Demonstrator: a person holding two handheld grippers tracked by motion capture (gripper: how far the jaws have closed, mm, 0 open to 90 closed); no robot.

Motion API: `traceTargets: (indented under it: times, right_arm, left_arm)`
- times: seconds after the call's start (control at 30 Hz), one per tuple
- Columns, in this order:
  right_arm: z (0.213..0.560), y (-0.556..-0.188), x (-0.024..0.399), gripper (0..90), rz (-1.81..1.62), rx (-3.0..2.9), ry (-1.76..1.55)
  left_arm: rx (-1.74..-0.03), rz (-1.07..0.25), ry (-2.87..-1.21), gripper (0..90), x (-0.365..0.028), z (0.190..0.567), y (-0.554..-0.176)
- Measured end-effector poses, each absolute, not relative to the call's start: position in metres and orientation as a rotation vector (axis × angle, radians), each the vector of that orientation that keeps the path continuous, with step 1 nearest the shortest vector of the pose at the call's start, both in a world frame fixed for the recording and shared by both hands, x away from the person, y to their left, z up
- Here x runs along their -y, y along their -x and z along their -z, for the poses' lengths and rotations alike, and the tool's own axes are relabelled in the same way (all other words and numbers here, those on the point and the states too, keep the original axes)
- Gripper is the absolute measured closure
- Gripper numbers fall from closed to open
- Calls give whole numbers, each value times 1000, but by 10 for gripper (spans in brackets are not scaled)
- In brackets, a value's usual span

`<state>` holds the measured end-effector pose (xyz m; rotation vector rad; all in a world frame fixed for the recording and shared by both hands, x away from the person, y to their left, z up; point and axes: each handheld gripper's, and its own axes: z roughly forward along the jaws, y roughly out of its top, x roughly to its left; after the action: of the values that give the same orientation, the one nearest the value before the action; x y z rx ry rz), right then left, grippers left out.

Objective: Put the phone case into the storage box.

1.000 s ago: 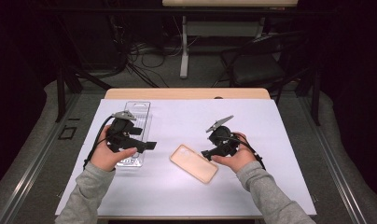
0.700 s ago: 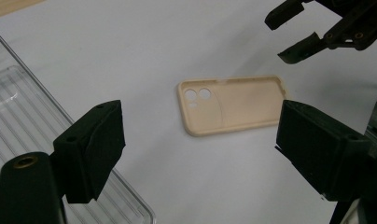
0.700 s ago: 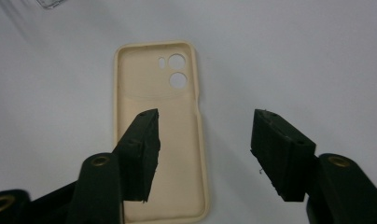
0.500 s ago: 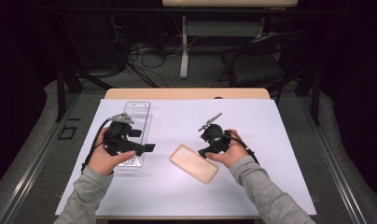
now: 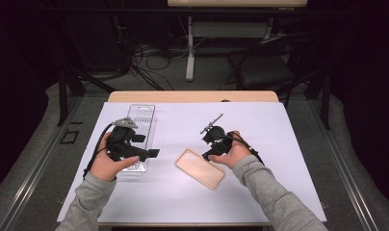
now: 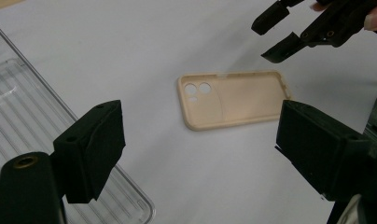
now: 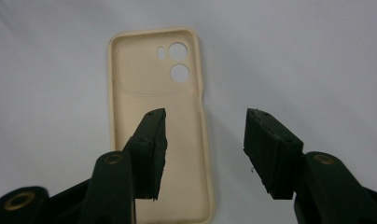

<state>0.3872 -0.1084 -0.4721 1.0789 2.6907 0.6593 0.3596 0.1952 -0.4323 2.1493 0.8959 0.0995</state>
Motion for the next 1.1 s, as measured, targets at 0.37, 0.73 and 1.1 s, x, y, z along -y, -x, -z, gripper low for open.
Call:
traceTargets:
  times: [0.37, 0.73, 1.1]
  right_arm:
    - [481, -397, 104, 530, -604, -2757, -1093]
    - [491, -401, 100, 541, -505, -2798, -1118]
    - [499, -403, 98, 613, -442, -2817, -1091]
  left_arm:
    - [-908, -95, -2148, 154, -197, 434, -360]
    - [-909, -96, -2163, 155, -195, 436, -361]
    - [-913, -85, -2167, 158, -194, 439, -361]
